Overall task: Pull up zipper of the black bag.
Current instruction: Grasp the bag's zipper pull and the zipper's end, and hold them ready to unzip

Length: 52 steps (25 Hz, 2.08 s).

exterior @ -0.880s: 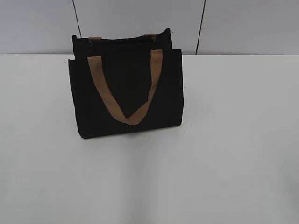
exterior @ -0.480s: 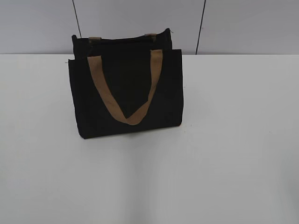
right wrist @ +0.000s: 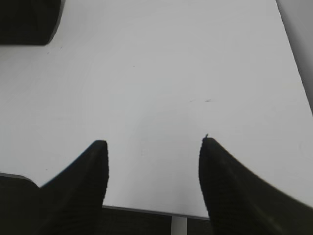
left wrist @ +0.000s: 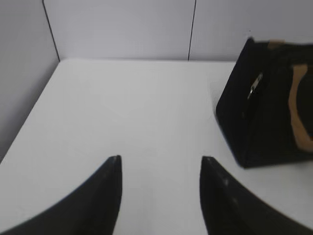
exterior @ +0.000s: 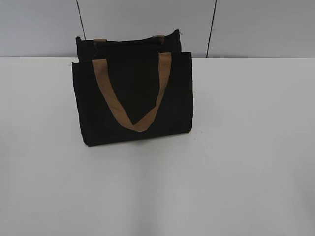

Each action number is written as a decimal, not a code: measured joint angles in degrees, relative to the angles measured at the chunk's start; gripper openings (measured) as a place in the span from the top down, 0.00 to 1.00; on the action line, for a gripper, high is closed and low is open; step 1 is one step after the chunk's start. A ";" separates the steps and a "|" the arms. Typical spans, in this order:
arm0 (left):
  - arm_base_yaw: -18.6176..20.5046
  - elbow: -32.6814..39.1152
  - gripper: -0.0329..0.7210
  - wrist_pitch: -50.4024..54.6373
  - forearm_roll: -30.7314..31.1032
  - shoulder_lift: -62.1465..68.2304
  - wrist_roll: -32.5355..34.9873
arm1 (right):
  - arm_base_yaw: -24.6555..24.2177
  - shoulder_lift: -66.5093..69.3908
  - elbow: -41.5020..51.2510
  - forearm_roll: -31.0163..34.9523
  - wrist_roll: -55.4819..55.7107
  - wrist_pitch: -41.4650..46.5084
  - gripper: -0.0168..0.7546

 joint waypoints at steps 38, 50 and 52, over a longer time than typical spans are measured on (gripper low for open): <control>-6.56 5.15 0.38 -95.17 7.66 88.04 -6.32 | 0.00 0.00 0.00 0.00 0.00 0.00 0.40; 0.27 -5.17 0.43 -100.23 38.34 103.01 -19.37 | 0.00 0.00 0.00 0.00 0.00 0.00 0.40; 0.33 -6.82 0.46 -101.02 41.58 104.50 -20.26 | 0.00 0.00 0.00 0.00 0.00 0.00 0.40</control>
